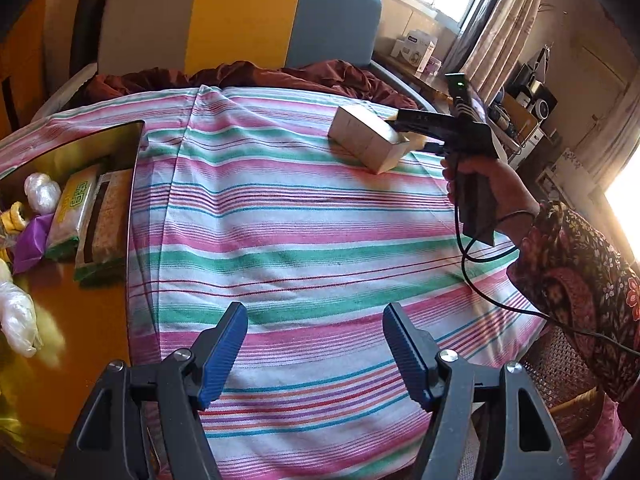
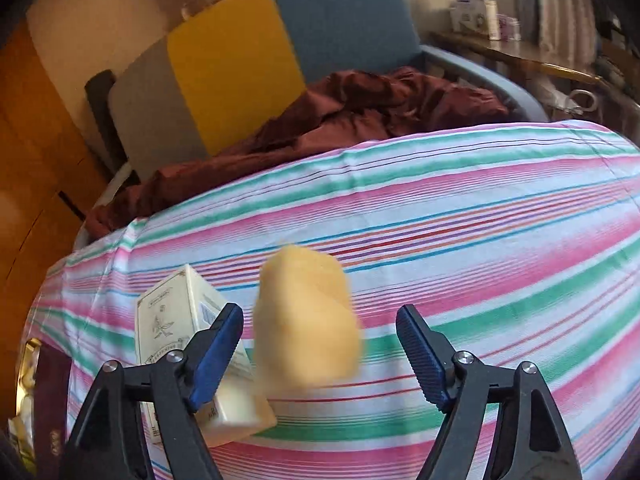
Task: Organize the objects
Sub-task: 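Grasp the second yellow sponge with the right gripper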
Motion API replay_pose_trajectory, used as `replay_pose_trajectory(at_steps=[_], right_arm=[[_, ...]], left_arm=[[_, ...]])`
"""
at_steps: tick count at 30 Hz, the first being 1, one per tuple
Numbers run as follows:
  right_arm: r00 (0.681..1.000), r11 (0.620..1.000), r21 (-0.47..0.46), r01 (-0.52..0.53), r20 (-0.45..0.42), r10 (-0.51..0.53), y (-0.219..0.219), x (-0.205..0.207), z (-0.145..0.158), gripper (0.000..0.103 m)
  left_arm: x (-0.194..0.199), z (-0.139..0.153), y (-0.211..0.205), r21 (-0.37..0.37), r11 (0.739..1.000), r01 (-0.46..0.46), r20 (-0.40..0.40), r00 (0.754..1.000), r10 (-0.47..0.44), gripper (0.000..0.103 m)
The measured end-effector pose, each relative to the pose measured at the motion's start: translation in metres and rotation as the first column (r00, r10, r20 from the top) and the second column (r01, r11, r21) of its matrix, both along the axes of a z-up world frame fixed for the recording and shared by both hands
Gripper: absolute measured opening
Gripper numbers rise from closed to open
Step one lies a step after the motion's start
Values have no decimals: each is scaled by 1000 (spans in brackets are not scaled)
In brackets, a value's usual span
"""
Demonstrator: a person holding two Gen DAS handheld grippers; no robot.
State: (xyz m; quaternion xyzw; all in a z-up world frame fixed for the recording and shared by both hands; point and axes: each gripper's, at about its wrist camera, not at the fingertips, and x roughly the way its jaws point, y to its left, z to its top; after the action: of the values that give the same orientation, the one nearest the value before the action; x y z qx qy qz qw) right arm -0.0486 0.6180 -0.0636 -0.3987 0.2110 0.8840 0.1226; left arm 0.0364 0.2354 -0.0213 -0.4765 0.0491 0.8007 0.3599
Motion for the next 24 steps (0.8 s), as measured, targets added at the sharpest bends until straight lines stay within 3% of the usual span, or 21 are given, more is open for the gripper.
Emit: replay_pose_trajectory(at_steps=[2, 3, 5, 9, 15, 19, 22, 24], right_arm=[[1000, 999, -35, -20, -7, 19, -1, -4, -4, 64], [1000, 998, -55, -15, -15, 14, -1, -4, -6, 48], [999, 994, -109, 20, -23, -23, 3, 2, -10, 48], [995, 988, -130, 79, -51, -86, 0, 27, -9, 47], [982, 985, -12, 173, -73, -173, -5, 73, -5, 47], [955, 959, 20, 284, -98, -281, -2, 97, -5, 47], [947, 951, 24, 309, -98, -306, 0, 101, -6, 48], [944, 947, 29, 319, -99, -315, 0, 102, -7, 48]], left_arm=[[-1, -1, 2, -5, 1000, 1, 10, 1000, -1, 71], [-2, 0, 4, -5, 1000, 2, 11, 1000, -2, 71], [-3, 2, 7, -3, 1000, 7, 3, 1000, -7, 71], [-11, 8, 20, 11, 1000, 14, -1, 1000, -14, 71], [-41, 15, 70, 45, 999, 28, -9, 1000, -27, 71], [-76, 15, 114, 87, 996, -18, 56, 998, 13, 76], [-102, 9, 148, 112, 990, -86, 141, 988, 70, 78], [-114, 8, 172, 99, 987, -124, 154, 982, 108, 78]])
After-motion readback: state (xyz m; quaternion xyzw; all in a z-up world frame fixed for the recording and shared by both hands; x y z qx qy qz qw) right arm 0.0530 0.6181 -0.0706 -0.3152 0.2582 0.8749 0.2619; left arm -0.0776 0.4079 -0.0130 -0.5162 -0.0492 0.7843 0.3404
